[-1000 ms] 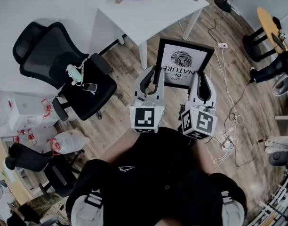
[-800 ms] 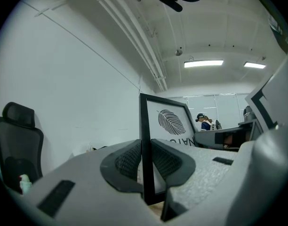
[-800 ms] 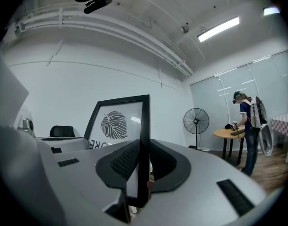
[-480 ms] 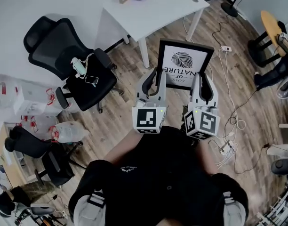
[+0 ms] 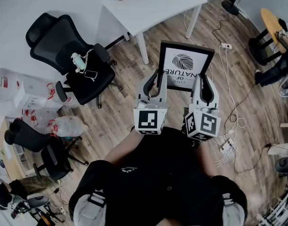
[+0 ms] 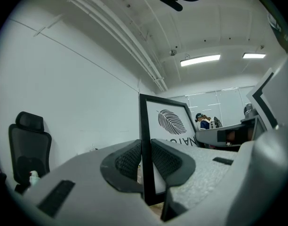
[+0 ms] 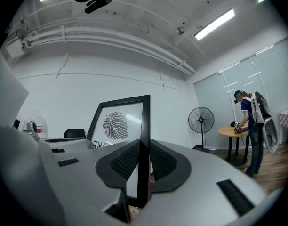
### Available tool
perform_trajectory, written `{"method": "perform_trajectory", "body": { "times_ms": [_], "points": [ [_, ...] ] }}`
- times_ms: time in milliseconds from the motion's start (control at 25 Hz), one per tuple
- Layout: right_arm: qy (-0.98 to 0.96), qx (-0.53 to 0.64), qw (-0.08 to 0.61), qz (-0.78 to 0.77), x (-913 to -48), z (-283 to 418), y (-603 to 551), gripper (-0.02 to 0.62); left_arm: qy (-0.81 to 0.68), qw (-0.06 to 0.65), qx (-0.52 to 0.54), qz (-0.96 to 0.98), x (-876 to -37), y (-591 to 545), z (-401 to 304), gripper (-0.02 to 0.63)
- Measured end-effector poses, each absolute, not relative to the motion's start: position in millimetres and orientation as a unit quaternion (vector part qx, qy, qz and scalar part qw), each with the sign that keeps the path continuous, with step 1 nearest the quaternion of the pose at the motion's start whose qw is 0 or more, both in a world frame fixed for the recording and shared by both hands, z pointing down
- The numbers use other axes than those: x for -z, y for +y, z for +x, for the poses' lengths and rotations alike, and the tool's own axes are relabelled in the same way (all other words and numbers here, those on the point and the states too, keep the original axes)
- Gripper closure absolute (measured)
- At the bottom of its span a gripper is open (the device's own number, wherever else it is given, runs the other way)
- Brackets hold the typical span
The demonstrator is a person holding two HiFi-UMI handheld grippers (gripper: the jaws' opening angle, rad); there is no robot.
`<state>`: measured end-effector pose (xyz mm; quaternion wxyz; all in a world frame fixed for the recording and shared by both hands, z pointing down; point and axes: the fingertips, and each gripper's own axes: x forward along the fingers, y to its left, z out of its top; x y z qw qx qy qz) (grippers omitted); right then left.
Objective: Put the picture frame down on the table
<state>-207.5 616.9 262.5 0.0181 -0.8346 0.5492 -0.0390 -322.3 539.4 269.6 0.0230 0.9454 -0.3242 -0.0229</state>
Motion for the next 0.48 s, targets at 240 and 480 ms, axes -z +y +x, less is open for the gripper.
{"method": "perform_trajectory", "body": {
  "times_ms": [240, 480],
  "points": [
    [0.545, 0.044, 0.008, -0.837, -271.9, -205.0, 609.5, 0.531, -0.316, 0.024, 0.030, 0.948, -279.8, 527.7, -316.1, 0.537],
    [0.521, 0.075, 0.004, -0.850, -288.5, -188.8, 572.8, 0.531, -0.295, 0.025, 0.022, 0.955, -291.8, 487.1, -298.3, 0.536]
  ]
}}
